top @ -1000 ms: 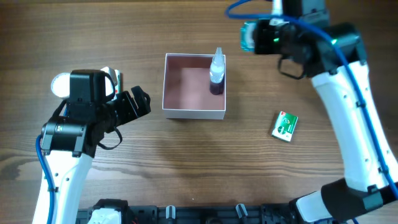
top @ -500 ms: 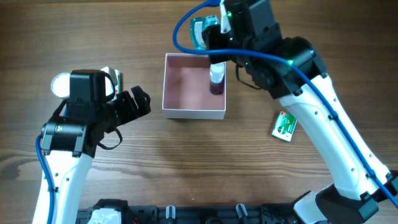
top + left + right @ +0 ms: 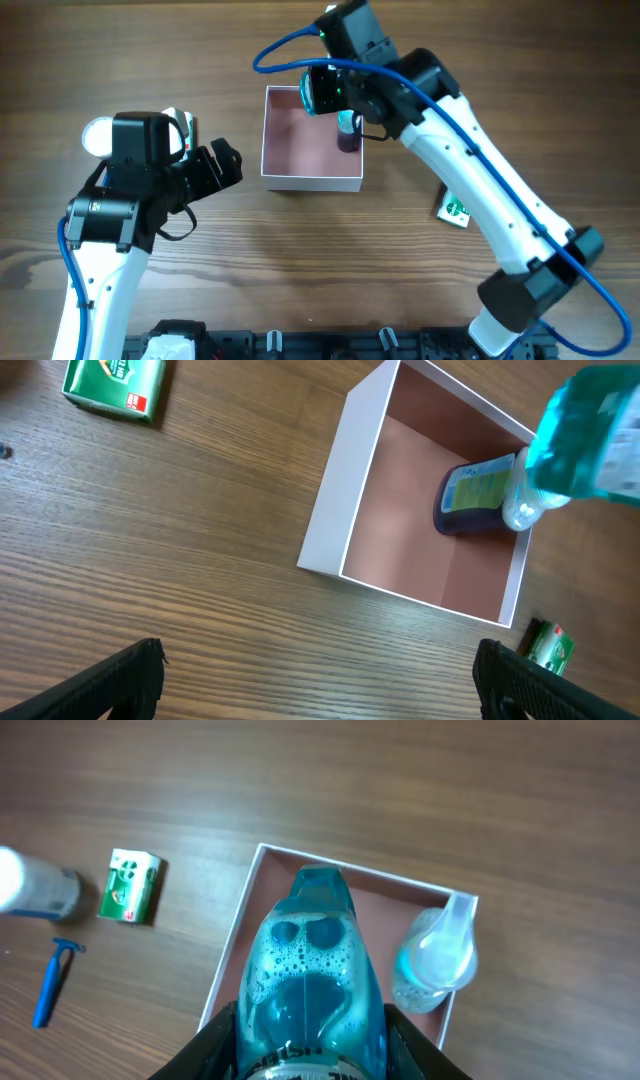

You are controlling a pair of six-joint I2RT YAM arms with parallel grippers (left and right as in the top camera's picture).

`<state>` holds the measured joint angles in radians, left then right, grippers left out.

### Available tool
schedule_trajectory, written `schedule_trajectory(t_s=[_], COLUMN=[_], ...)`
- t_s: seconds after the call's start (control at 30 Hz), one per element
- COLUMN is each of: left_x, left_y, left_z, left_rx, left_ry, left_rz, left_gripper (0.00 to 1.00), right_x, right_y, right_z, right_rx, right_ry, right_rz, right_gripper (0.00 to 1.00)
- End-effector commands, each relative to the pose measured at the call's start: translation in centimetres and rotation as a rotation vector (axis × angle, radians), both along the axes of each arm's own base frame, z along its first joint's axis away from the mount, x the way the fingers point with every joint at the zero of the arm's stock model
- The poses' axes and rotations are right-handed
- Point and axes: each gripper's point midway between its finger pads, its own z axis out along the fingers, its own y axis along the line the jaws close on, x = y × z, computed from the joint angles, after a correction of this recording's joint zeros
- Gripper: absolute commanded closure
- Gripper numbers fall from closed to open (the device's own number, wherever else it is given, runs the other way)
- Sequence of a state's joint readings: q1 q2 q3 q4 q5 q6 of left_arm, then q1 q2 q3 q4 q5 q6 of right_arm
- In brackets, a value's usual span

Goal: Pack container
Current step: 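Lift the mouthwash bottle and carry it over the box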

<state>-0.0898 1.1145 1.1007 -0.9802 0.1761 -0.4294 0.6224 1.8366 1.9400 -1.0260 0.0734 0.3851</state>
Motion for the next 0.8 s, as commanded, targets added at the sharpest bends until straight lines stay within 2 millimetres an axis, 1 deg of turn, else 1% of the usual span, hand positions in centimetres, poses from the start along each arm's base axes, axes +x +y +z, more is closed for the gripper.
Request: schedule_trajectory(t_s=[0.0,0.13,0.3,0.33,0.57,0.77], left_x=[0.4,0.4,0.4,0.4,0.4,0.4], left_y=[0.0,0.0,0.0,0.0,0.0,0.0], left_z=[0.8,0.8,0.8,0.8,0.8,0.8], left_rx=[-0.001,0.0,-0.001,0.0,0.0,0.0], left_ry=[-0.022,-0.022,-0.022,-0.022,-0.022,-0.022], left_rz=[0.013,0.012,0.013,0.012,0.012,0.012], left_gripper=[0.0,0.0,0.0,0.0,0.0,0.0], right_x=[0.2,0.6,1.1,1.3,1.8,2.2], right_y=[0.8,1.2,1.6,1.7,1.8,1.6], right_z=[0.2,-1.6,-3.2,-3.9,-6.6,-7.7], right_rx=[0.052,0.04,0.031,0.028,0.005,-0.005], right_ry=[0.016,0.052,0.082,0.095,0.143,0.158], right_rz=[-0.035,-0.043,-0.059,-0.068,-0.109,-0.153], right_gripper=[0.96,0.96,0.96,0.96,0.96,0.96])
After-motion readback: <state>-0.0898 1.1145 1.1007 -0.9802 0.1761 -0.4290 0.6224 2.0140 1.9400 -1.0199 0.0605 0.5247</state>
